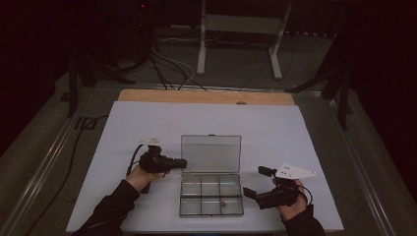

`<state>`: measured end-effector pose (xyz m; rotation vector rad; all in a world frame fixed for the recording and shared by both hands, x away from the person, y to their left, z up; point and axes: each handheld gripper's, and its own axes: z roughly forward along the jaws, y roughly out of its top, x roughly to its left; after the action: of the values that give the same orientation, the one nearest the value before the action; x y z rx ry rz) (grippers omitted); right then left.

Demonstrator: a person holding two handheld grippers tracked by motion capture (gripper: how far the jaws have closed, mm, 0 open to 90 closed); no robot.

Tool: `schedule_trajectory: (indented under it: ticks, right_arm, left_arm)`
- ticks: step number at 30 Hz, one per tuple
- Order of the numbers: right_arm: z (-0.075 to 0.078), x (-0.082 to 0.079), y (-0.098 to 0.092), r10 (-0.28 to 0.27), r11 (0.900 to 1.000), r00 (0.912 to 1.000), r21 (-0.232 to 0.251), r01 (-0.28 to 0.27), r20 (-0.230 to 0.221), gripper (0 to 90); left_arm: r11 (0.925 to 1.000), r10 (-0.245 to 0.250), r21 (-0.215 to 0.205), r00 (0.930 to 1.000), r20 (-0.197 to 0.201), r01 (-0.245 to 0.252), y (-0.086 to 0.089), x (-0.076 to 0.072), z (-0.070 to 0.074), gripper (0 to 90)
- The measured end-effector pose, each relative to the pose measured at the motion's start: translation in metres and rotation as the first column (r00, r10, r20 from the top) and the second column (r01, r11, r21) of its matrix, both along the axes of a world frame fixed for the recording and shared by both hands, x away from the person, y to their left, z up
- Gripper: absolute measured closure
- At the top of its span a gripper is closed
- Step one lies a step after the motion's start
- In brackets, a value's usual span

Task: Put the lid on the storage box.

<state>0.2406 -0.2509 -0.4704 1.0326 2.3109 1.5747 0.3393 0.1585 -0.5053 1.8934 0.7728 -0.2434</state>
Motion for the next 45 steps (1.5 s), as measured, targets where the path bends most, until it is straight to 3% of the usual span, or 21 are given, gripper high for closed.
schedule_trajectory:
  ticks: [13, 21, 25, 28, 30, 33, 39, 45]
  right_arm:
    - [-0.001, 0.002, -0.001, 0.007, 1.0, 0.9999, 0.018, -0.007, -0.012, 0.0]
    - [-0.001, 0.002, 0.0, 0.018, 0.999, 0.9997, 0.035, -0.017, -0.018, 0.0]
    - [-0.001, 0.002, 0.0, 0.021, 0.999, 0.9995, 0.043, -0.02, -0.023, 0.0]
    - [-0.002, 0.003, -0.002, 0.013, 0.998, 0.9994, 0.06, -0.012, -0.031, 0.0]
    - [-0.002, 0.004, -0.003, 0.011, 0.997, 0.9989, 0.082, -0.007, -0.045, 0.0]
    - [-0.003, 0.005, -0.004, 0.009, 0.997, 0.9984, 0.078, -0.004, -0.056, 0.0]
    - [-0.005, 0.006, -0.002, 0.034, 0.996, 0.9955, 0.079, -0.027, -0.088, 0.0]
    - [-0.004, 0.006, -0.002, 0.044, 0.995, 0.9942, 0.093, -0.035, -0.098, 0.0]
  left_arm:
    - [0.9995, -0.019, 0.027, 0.9968, 0.078, 0.017, -0.001, -0.004, 0.003, 86.4]
    - [0.9984, -0.034, 0.049, 0.9883, 0.148, 0.027, -0.001, -0.009, 0.004, 86.4]
    - [0.9981, -0.031, 0.058, 0.9865, 0.161, 0.022, -0.002, -0.01, 0.005, 86.3]
    - [0.9974, -0.04, 0.067, 0.9809, 0.19, 0.027, -0.002, -0.012, 0.006, 86.2]
    - [0.9959, -0.053, 0.084, 0.9717, 0.23, 0.034, -0.003, -0.014, 0.007, 86.2]
    - [0.9941, -0.063, 0.102, 0.9615, 0.268, 0.037, -0.003, -0.017, 0.008, 86.3]
    - [0.9938, -0.064, 0.106, 0.9556, 0.288, 0.034, -0.003, -0.019, 0.008, 86.3]
    - [0.9925, -0.073, 0.117, 0.9426, 0.326, 0.037, -0.004, -0.022, 0.008, 86.3]
